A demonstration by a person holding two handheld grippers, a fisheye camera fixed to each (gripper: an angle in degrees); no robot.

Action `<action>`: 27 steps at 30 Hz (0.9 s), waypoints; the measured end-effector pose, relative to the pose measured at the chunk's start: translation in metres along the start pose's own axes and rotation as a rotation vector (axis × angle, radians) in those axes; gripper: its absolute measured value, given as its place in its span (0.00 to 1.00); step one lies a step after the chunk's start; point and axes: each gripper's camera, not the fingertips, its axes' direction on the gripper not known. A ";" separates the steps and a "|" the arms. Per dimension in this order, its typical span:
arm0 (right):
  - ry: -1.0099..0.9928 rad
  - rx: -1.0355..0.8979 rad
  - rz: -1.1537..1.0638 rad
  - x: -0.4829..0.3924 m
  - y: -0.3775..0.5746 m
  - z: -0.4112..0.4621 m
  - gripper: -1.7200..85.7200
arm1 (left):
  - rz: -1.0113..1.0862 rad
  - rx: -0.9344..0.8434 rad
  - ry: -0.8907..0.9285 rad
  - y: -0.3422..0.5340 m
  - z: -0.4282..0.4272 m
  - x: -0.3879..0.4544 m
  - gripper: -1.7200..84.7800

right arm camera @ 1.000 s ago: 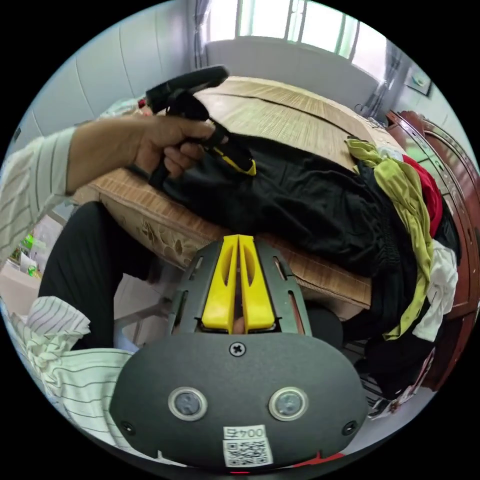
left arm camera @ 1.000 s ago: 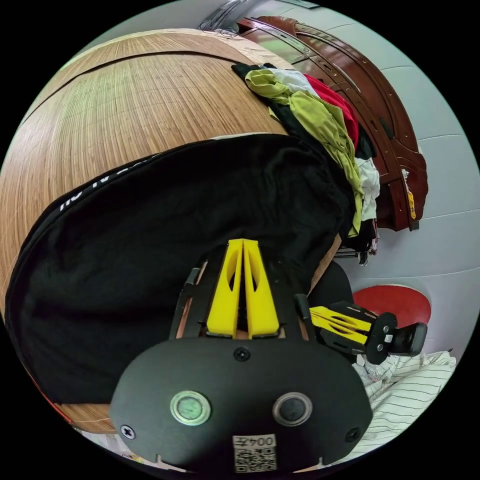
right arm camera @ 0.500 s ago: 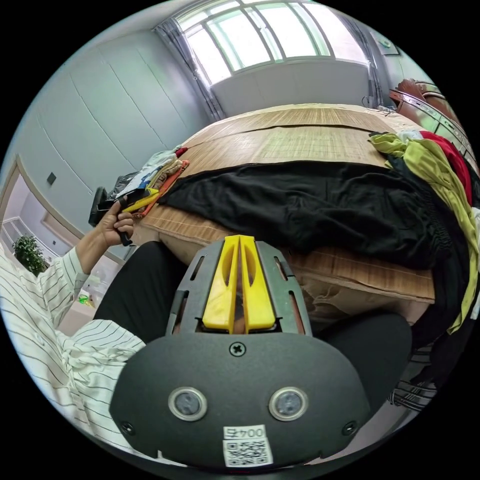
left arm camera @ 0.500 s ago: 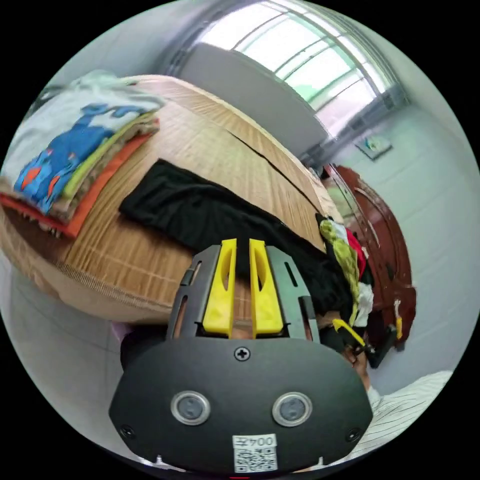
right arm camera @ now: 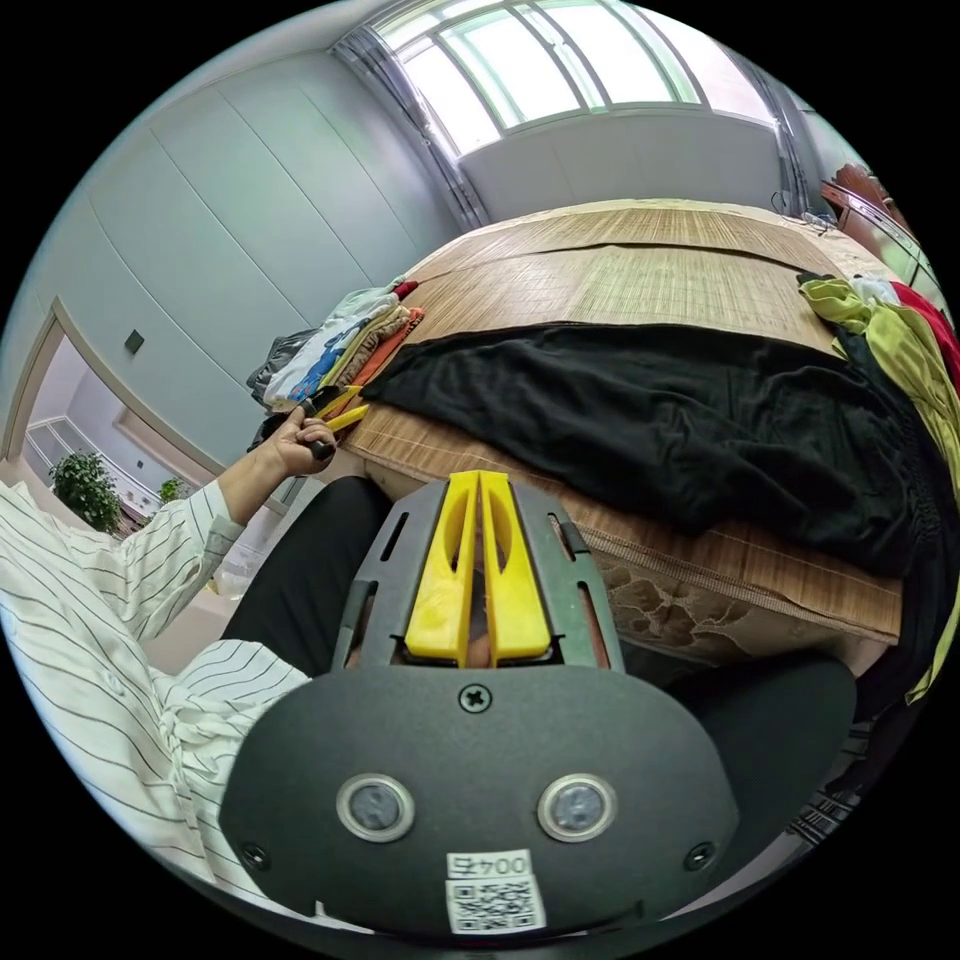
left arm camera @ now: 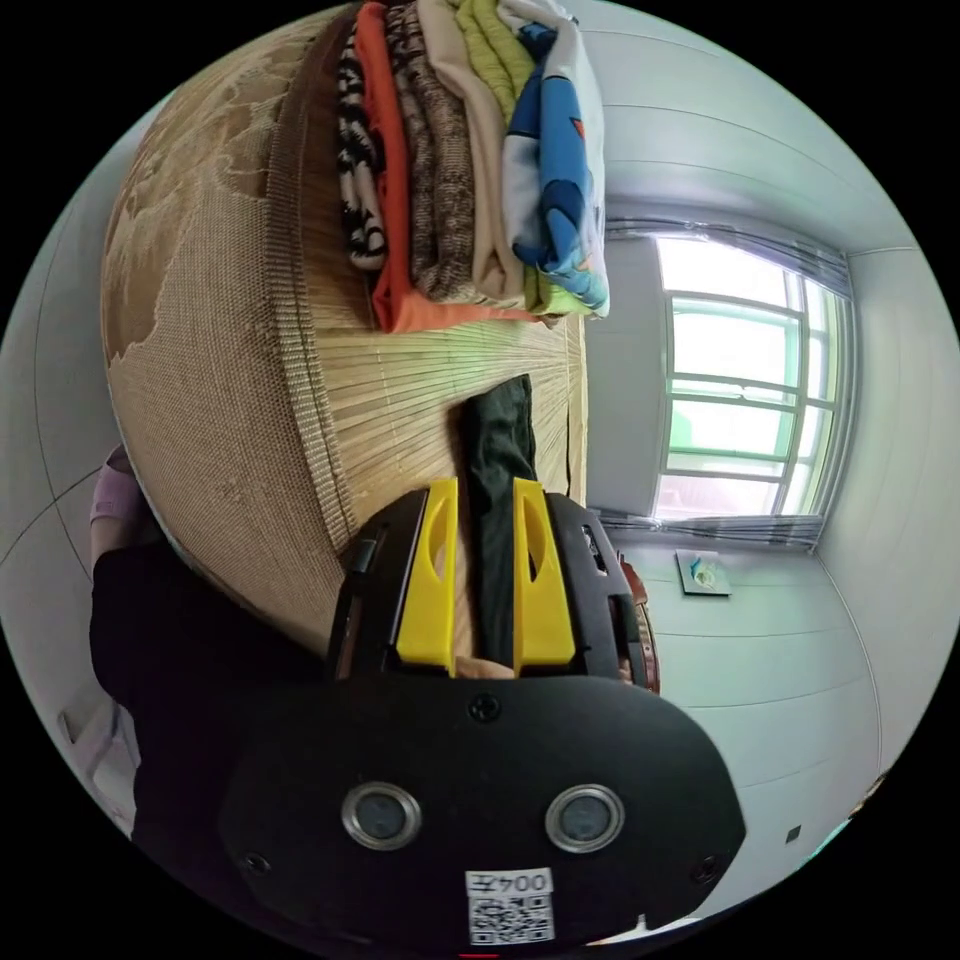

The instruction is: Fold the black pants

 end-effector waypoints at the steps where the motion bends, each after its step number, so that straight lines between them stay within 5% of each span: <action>1: -0.009 -0.003 -0.002 -0.004 -0.004 0.004 0.01 | -0.007 0.006 -0.002 -0.005 0.000 0.007 0.12; 12: -0.030 0.002 -0.173 -0.087 -0.085 0.061 0.04 | 0.043 -0.031 -0.066 -0.027 -0.008 0.060 0.05; 23: 0.423 -0.057 -0.974 -0.299 -0.171 0.245 0.15 | 0.317 -0.207 -0.053 -0.027 -0.020 0.139 0.04; 27: 0.496 -0.088 -1.050 -0.330 -0.186 0.294 0.13 | 0.359 -0.285 -0.026 -0.023 -0.014 0.152 0.04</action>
